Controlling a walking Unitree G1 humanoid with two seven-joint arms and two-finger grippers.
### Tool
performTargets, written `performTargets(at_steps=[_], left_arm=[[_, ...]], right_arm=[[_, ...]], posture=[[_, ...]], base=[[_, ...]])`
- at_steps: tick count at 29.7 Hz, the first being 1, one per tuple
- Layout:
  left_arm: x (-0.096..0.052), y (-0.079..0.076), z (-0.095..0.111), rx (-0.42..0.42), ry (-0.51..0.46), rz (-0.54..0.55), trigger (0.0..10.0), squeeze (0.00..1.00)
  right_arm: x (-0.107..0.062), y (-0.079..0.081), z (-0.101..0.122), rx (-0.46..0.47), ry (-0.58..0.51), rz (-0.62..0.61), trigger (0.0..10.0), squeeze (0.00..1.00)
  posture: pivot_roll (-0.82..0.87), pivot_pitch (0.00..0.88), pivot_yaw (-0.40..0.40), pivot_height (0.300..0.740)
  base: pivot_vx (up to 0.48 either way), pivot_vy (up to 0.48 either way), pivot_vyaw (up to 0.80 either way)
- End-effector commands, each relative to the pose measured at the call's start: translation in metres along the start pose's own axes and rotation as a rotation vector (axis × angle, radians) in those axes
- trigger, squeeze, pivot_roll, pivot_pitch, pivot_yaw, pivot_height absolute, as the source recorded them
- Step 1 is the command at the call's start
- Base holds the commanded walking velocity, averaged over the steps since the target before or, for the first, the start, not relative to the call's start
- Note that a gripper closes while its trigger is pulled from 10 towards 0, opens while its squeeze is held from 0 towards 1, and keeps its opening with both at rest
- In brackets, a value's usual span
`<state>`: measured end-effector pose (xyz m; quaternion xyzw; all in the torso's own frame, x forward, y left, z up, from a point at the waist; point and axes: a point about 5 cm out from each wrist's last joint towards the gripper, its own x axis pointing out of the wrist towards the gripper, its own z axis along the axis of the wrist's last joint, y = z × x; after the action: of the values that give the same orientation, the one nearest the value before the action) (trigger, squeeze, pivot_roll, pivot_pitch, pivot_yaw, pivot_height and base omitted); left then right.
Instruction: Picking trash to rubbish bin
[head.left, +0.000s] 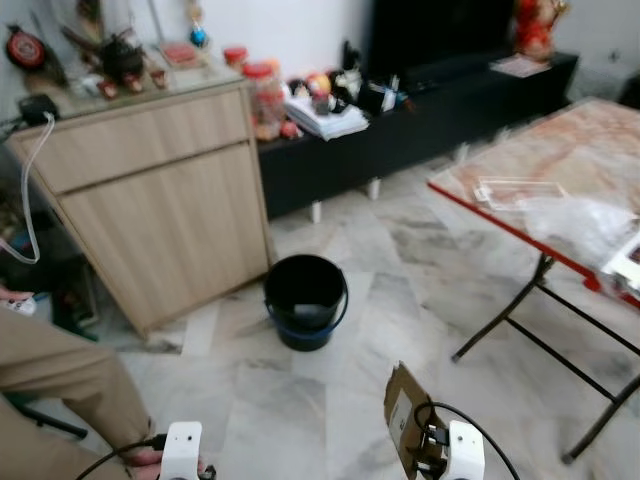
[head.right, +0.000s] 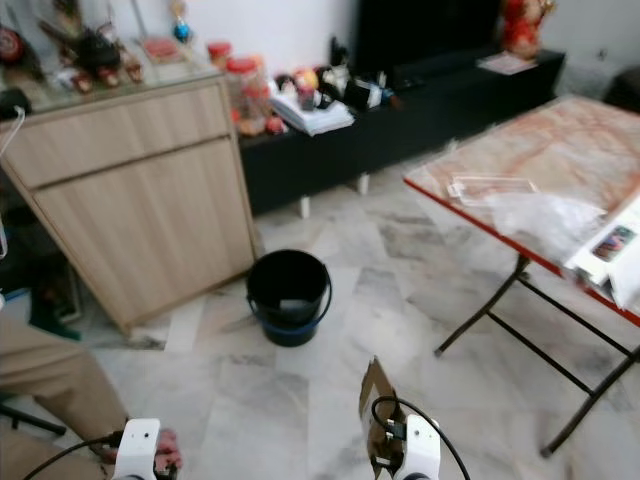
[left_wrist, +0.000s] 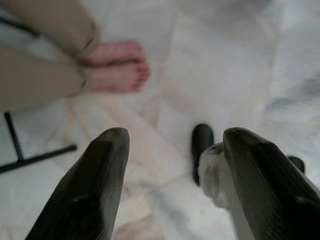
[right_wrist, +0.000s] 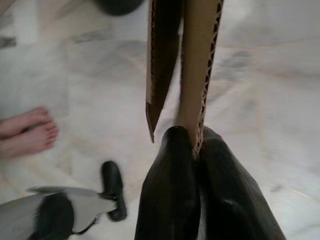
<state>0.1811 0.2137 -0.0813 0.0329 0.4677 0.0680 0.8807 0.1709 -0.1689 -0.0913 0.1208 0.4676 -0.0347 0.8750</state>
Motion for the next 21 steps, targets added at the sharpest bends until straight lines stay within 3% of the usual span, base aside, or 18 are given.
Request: performTargets(at_steps=[1,21], left_arm=[[0.0002,0.0017,0.0007,-0.006,0.003,0.007,10.0,0.0],[0.0006,0.0027,0.0037,0.012,-0.003,0.002,10.0,0.0]], right_arm=[[0.0009,0.004,0.0019,-0.015,-0.003,0.017,10.0,0.0],[0.0007,0.0052,-0.0005,-0.007,0.005,0.024,10.0,0.0]], posture=[[-0.01,0.018,-0.02,0.74],[-0.02,0.0,-0.012,0.74]], base=[[0.405,0.0,0.0],[0.403,0.0,0.0]])
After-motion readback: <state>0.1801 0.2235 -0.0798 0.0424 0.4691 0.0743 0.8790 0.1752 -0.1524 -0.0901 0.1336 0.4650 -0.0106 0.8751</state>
